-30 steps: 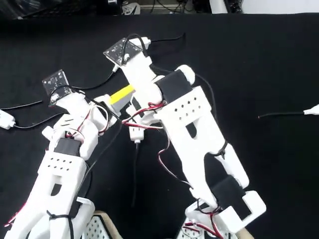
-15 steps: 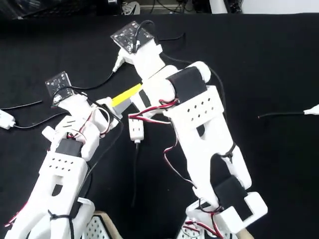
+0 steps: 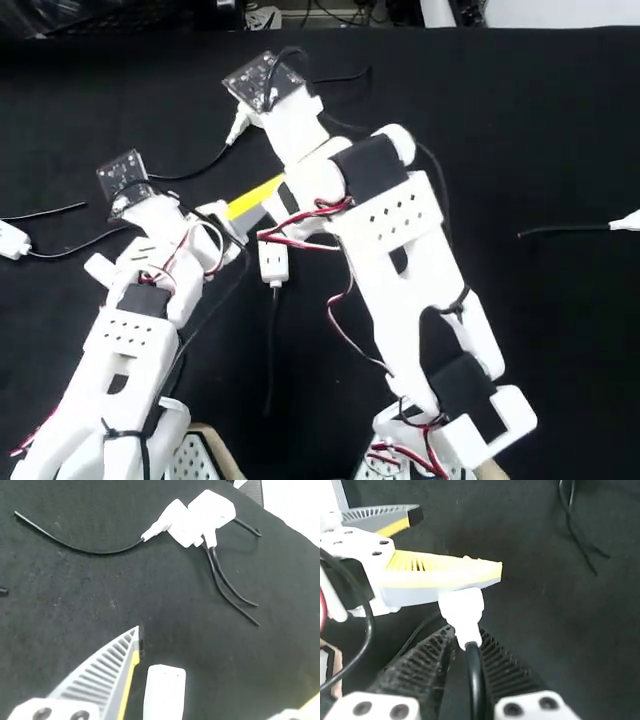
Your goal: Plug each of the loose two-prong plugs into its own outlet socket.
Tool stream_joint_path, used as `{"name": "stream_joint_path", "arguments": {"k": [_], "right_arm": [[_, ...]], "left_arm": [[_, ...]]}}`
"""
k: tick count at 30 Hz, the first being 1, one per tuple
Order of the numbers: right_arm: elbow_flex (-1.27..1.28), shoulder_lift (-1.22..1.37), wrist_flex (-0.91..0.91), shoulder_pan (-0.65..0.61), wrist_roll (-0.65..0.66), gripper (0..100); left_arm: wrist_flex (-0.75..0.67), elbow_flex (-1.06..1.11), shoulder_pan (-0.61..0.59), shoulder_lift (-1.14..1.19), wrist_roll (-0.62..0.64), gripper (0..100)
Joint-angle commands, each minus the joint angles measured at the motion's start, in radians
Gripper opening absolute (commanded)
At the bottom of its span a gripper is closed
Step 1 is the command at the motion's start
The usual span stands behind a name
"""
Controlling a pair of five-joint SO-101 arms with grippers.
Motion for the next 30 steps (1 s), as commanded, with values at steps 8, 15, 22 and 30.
{"name": "stream_joint_path", "arguments": {"k": [8, 15, 22, 30], "right_arm": [[0.094, -0.031, -0.074, 0.005, 0.000, 1.5], [0.099, -0.031, -0.084, 0.005, -0.003, 7.6], [0.094, -0.036, -0.087, 0.005, 0.000, 9.8], [0.094, -0.038, -0.087, 0.003, 0.000, 9.9]], "left_arm": [[-0.074, 0.016, 0.004, -0.021, -0.064, 54], [-0.074, 0.018, 0.005, -0.021, -0.064, 54], [-0.074, 0.018, 0.007, -0.017, -0.066, 54], [-0.074, 0.018, 0.008, -0.015, -0.066, 54]]}}
